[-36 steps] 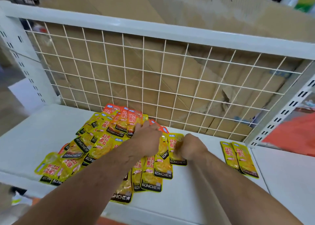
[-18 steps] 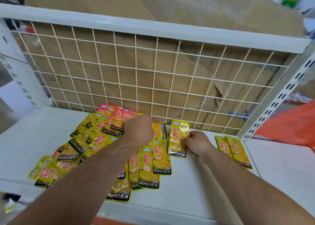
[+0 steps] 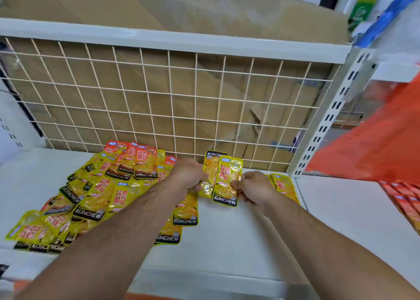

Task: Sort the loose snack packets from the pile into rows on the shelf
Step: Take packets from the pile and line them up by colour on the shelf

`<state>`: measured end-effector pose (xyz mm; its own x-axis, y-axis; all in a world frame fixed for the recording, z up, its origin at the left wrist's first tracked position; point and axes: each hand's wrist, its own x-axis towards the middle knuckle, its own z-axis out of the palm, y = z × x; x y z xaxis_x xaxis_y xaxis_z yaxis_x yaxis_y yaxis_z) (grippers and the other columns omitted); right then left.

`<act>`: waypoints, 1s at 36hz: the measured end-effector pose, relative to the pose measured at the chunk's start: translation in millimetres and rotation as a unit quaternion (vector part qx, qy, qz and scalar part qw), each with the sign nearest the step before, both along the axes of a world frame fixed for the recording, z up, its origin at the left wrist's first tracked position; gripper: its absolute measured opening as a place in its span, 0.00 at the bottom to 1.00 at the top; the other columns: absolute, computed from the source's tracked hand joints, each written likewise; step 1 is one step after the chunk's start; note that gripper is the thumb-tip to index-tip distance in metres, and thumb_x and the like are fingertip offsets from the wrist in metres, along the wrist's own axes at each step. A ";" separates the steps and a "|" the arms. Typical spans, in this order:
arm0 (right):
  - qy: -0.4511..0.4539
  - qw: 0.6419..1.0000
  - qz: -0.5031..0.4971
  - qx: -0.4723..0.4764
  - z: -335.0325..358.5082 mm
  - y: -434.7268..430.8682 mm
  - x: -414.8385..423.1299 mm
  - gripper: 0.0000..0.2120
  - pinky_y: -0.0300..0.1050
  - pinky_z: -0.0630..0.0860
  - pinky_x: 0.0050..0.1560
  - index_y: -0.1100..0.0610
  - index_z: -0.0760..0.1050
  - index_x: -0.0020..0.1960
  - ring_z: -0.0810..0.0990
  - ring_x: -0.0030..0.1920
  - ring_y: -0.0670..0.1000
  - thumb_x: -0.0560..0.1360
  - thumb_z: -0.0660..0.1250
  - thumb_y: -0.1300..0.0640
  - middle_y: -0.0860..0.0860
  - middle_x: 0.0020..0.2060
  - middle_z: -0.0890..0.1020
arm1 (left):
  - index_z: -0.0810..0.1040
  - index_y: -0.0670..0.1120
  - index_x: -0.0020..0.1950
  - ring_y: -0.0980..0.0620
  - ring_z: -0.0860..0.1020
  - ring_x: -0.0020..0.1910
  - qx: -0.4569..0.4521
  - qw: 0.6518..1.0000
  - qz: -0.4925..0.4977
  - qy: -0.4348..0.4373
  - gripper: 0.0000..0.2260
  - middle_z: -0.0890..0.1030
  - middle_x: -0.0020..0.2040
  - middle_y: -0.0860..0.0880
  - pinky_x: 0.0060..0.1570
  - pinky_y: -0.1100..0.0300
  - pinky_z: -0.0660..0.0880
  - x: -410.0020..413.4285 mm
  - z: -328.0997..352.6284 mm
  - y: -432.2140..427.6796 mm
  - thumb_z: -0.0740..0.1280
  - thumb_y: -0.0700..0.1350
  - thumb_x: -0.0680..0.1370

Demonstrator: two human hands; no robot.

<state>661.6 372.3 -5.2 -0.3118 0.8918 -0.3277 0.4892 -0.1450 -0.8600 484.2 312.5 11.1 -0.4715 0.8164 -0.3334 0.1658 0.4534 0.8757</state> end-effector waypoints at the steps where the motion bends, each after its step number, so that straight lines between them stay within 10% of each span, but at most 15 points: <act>1: 0.001 1.000 -0.001 0.002 1.2 1.8 7.1 0.18 0.36 0.60 0.20 0.55 0.65 0.33 0.68 0.23 0.51 0.77 0.70 0.61 0.57 0.27 0.74 | 0.73 0.45 0.39 0.50 0.71 0.21 -0.001 1.000 0.003 -0.003 0.11 0.73 0.32 0.46 0.26 0.62 0.66 6.2 -0.7 1.4 0.71 0.32 0.72; 14: 0.017 0.999 0.036 -0.021 0.4 40.4 99.4 0.17 0.37 0.59 0.21 0.55 0.64 0.34 0.66 0.22 0.51 0.76 0.69 0.62 0.55 0.26 0.70 | 0.71 0.42 0.31 0.45 0.71 0.29 -0.028 0.996 -0.002 0.088 0.12 0.73 0.28 0.42 0.31 0.60 0.64 92.3 -0.8 24.8 0.68 0.38 0.74; 18: 0.018 0.999 0.045 0.007 0.9 49.1 123.6 0.19 0.36 0.59 0.21 0.54 0.63 0.31 0.65 0.18 0.50 0.74 0.70 0.63 0.55 0.24 0.69 | 0.78 0.42 0.42 0.45 0.76 0.40 -0.006 0.995 0.031 0.093 0.05 0.77 0.39 0.44 0.31 0.63 0.66 118.9 4.0 25.7 0.65 0.39 0.77; 28: 0.007 0.996 0.078 0.041 1.8 65.9 173.1 0.18 0.35 0.61 0.20 0.55 0.64 0.32 0.68 0.17 0.48 0.75 0.70 0.61 0.55 0.22 0.72 | 0.75 0.47 0.54 0.55 0.70 0.17 0.068 0.997 0.048 -0.005 0.05 0.75 0.32 0.45 0.17 0.68 0.64 170.9 -3.5 22.3 0.61 0.41 0.81; 36: 0.054 0.997 0.034 0.036 4.8 71.5 189.3 0.10 0.40 0.61 0.26 0.56 0.71 0.35 0.67 0.22 0.50 0.71 0.71 0.59 0.52 0.25 0.70 | 0.80 0.46 0.59 0.56 0.70 0.24 0.077 0.991 -0.059 -0.091 0.15 0.77 0.30 0.50 0.24 0.65 0.66 178.2 -4.5 24.7 0.71 0.35 0.74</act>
